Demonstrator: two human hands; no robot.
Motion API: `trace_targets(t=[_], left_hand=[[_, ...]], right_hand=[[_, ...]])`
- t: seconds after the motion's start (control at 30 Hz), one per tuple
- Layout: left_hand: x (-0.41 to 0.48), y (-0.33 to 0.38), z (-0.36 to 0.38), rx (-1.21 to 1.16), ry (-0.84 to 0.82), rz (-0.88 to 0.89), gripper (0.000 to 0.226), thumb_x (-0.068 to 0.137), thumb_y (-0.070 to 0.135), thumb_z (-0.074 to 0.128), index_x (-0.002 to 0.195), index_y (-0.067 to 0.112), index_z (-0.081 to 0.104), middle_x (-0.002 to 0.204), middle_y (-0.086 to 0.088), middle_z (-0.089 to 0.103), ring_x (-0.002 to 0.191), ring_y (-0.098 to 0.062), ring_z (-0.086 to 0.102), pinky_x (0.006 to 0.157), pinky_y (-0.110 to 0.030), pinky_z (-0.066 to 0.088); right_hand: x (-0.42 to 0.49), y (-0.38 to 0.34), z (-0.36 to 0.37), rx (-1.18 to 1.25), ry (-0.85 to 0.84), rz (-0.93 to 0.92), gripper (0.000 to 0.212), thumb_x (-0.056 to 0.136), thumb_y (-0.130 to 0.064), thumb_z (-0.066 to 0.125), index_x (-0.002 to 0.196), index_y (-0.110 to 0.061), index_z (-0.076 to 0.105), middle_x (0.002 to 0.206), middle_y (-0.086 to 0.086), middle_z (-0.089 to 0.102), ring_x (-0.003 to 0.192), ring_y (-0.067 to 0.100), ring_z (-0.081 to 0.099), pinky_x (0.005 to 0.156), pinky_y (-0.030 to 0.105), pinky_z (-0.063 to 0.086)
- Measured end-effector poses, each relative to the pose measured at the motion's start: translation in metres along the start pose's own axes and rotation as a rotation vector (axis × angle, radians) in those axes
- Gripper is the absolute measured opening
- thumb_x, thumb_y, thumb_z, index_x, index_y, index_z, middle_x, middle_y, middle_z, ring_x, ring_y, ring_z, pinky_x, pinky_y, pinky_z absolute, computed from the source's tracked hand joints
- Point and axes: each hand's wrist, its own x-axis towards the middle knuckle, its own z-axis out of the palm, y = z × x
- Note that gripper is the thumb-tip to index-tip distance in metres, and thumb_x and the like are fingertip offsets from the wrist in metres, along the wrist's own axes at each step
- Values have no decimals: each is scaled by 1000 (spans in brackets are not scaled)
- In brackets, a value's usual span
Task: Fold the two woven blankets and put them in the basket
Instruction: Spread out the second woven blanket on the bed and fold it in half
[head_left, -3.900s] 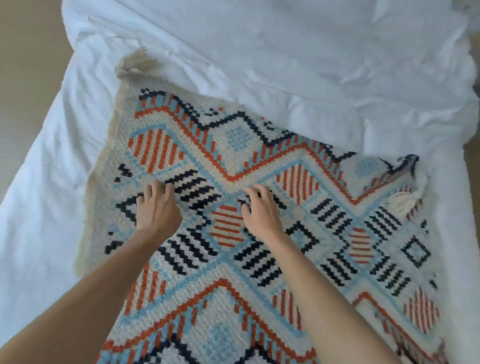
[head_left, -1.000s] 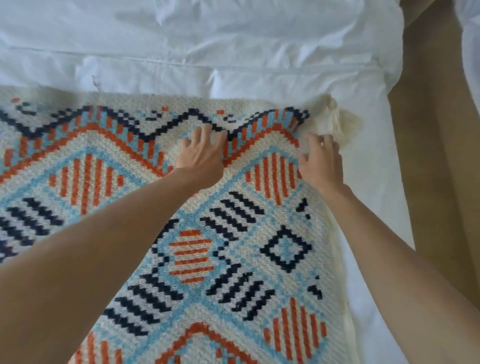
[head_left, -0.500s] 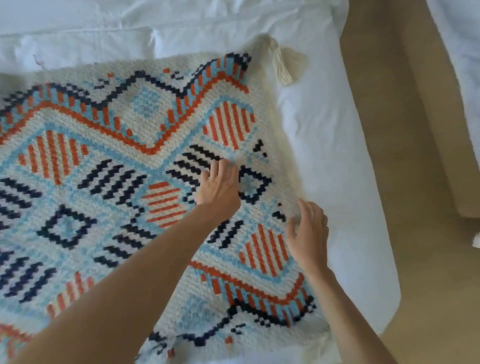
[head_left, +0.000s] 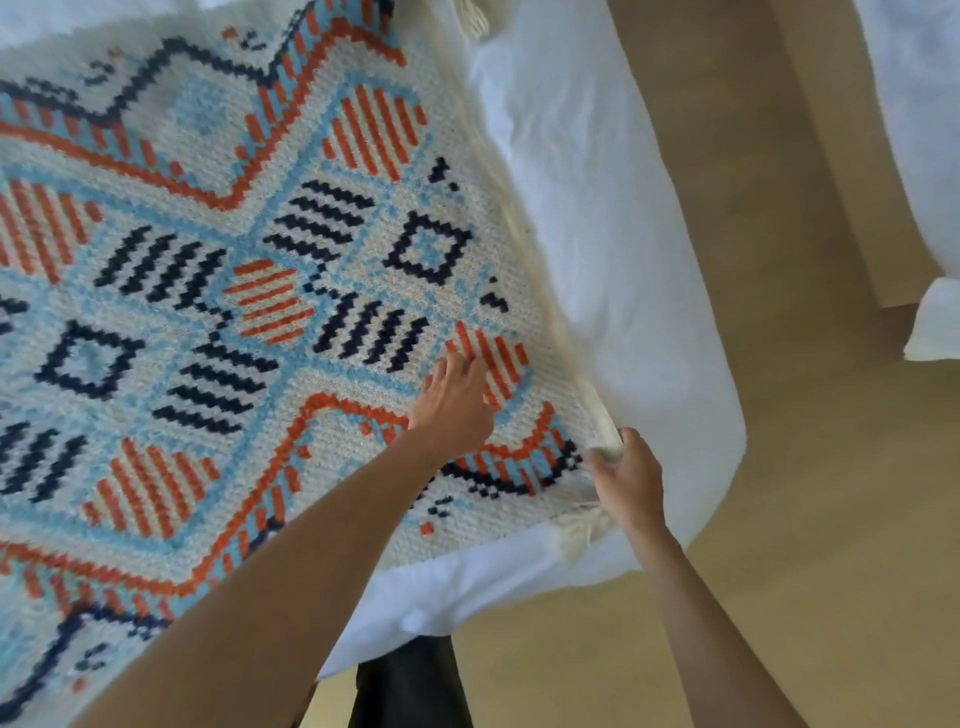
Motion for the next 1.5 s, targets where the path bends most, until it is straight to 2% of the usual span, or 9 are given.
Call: trace_targets(t=[0.1, 0.2, 0.27, 0.4, 0.6, 0.77, 1.13, 1.3, 1.5], left_hand=[[-5, -1, -3, -148, 21, -16, 44, 90, 9, 43, 134, 10, 40, 131, -10, 42, 123, -23, 40, 102, -40, 42], [-11, 1, -22, -342, 52, -66, 22, 97, 17, 37, 112, 8, 50, 93, -3, 54, 79, -14, 53, 66, -25, 47], [-18, -2, -34, -450, 72, -79, 25, 101, 26, 32, 95, 9, 49, 81, -4, 54, 65, -13, 49, 56, -24, 43], [-43, -16, -57, -545, 171, -89, 38, 101, 40, 29, 96, 8, 49, 89, -9, 58, 69, -13, 54, 57, -24, 42], [-80, -72, -89, -599, 336, -309, 28, 98, 32, 41, 114, 9, 46, 78, -1, 52, 60, -10, 45, 47, -24, 33], [-119, -147, -107, -586, 406, -373, 10, 98, 16, 39, 97, 9, 46, 74, -3, 47, 55, -13, 42, 45, -25, 33], [-239, -331, -118, -581, 458, -474, 17, 97, 14, 40, 86, 5, 49, 70, -5, 47, 60, -19, 45, 48, -28, 32], [-278, -384, -113, -625, 420, -492, 16, 97, 13, 40, 93, 3, 52, 73, -6, 50, 68, -24, 49, 50, -28, 35], [-310, -424, -103, -611, 449, -531, 17, 97, 10, 38, 85, 5, 49, 66, -2, 45, 54, -13, 41, 45, -24, 30]], right_hand=[[-15, -13, -3, 13, 36, -110, 11, 90, -15, 56, 93, -8, 48, 70, 3, 52, 59, 15, 51, 48, 18, 32], [-47, -36, 6, 16, 64, -295, 10, 92, -19, 55, 91, -12, 48, 63, -3, 49, 51, 9, 47, 46, 17, 31], [-71, -51, 21, -5, 81, -399, 13, 92, -21, 56, 90, -9, 52, 64, -2, 52, 52, 14, 48, 48, 24, 36], [-114, -86, 62, -14, 92, -554, 16, 88, -20, 57, 78, -10, 48, 64, 2, 52, 51, 23, 53, 43, 31, 40], [-178, -143, 122, -34, 8, -680, 22, 79, -17, 63, 75, -16, 42, 59, -3, 46, 43, 17, 50, 42, 20, 23], [-238, -184, 174, -58, -24, -800, 20, 76, -18, 64, 78, -18, 43, 63, -5, 50, 47, 13, 52, 42, 20, 24], [-358, -260, 295, -97, -106, -743, 21, 76, -17, 65, 76, -18, 44, 60, -3, 52, 47, 16, 56, 43, 19, 26], [-402, -280, 331, -163, -123, -692, 26, 70, -18, 67, 71, -19, 41, 53, -4, 51, 42, 16, 54, 41, 20, 23], [-428, -286, 361, -191, -173, -663, 15, 76, -20, 61, 76, -17, 46, 59, -1, 56, 51, 19, 60, 46, 22, 24]])
